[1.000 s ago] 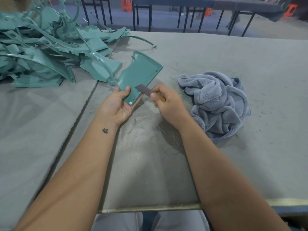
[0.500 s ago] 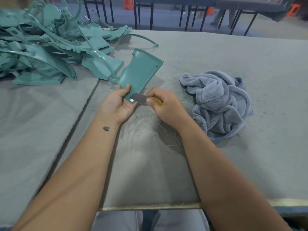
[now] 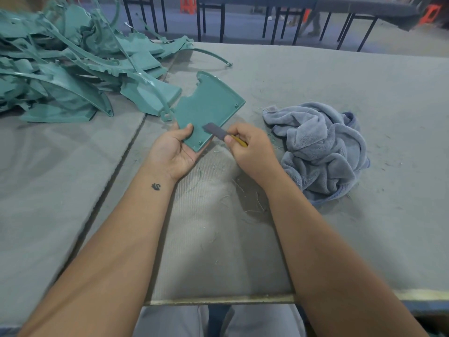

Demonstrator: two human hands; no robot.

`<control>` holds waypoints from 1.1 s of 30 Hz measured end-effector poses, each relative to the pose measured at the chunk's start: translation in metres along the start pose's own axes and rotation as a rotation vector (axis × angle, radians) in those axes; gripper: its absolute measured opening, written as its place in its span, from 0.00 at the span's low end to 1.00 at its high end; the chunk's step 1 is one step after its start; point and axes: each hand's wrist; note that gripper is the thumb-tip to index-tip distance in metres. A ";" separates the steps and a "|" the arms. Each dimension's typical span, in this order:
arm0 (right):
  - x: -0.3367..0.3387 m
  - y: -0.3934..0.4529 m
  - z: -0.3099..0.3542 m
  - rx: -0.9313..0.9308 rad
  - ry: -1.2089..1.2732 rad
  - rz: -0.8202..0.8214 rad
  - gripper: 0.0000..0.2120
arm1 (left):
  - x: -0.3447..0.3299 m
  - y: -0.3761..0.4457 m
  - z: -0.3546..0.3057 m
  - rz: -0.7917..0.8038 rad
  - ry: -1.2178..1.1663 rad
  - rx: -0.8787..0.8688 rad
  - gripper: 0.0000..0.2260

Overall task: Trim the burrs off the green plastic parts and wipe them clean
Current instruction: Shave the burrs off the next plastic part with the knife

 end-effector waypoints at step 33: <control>0.026 0.012 0.003 -0.330 0.738 -0.380 0.08 | 0.003 0.000 -0.026 -0.262 0.480 -0.334 0.07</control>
Point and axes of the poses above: each hand's wrist, its own y-axis towards the middle knuckle, its own x-axis out of the back of the hand, z = x × y, and after that the axes turned 6 degrees about -z, right-handed
